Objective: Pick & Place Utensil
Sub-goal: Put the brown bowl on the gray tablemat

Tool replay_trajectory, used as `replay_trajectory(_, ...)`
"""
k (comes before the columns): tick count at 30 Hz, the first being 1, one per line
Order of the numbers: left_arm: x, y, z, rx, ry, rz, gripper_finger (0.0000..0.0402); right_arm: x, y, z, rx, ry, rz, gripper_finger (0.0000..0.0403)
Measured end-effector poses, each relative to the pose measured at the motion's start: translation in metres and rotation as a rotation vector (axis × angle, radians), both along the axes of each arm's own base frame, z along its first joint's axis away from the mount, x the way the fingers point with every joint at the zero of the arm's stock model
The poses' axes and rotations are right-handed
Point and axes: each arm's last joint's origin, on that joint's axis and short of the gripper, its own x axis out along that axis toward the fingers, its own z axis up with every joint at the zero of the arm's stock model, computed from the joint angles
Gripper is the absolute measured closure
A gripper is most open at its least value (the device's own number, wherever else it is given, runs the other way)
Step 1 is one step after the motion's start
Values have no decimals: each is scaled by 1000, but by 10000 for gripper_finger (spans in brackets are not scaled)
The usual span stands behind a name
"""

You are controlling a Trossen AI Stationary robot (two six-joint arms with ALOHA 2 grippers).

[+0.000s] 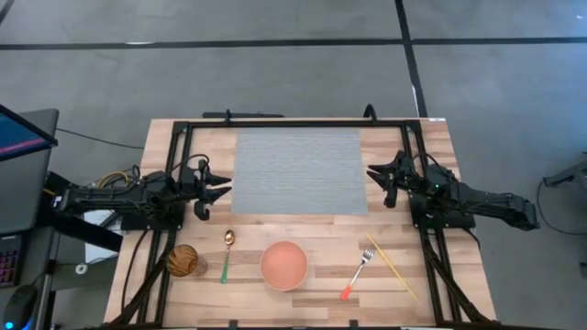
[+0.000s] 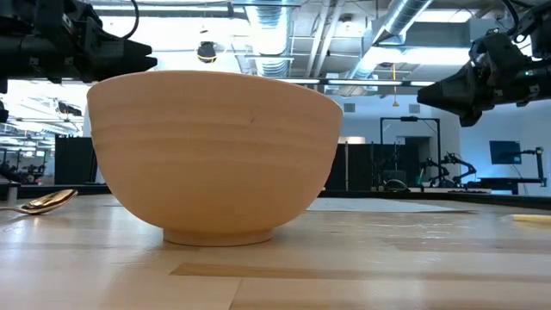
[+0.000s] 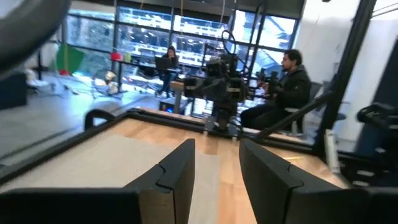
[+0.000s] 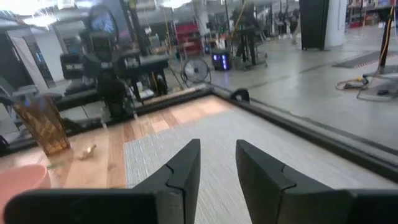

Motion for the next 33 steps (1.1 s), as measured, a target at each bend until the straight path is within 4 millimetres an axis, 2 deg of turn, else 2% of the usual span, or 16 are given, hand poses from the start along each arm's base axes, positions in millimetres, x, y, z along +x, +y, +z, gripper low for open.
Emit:
replay_trajectory(4, 2, -1, 2, 2, 12, -25, 275, 0, 0, 7, 64, -103, 7, 306)
replay_trajectory(8, 8, -1, 20, 5, 18, -42, 275, -2, 0, 18, 69, -224, 15, 306)
replay_trajectory(13, 23, -3, 43, 12, 57, -101, 275, -6, 9, 43, -20, -467, 226, 306)
replay_trajectory(16, 34, -2, 51, 49, 92, -98, 275, -7, 16, 51, -25, -554, 356, 306)
replay_trajectory(19, 43, -3, 55, 46, 127, -130, 275, -2, 22, 52, -23, -557, 417, 306)
replay_trajectory(22, 53, -4, 60, 21, 160, -183, 275, 5, 25, 53, -19, -547, 389, 306)
replay_trajectory(25, 65, -5, 65, -26, 236, -210, 275, 16, 28, 63, -3, -509, 408, 306)
replay_trajectory(33, 104, -10, 67, -90, 474, -243, 275, 63, 38, 91, -70, -328, 446, 306)
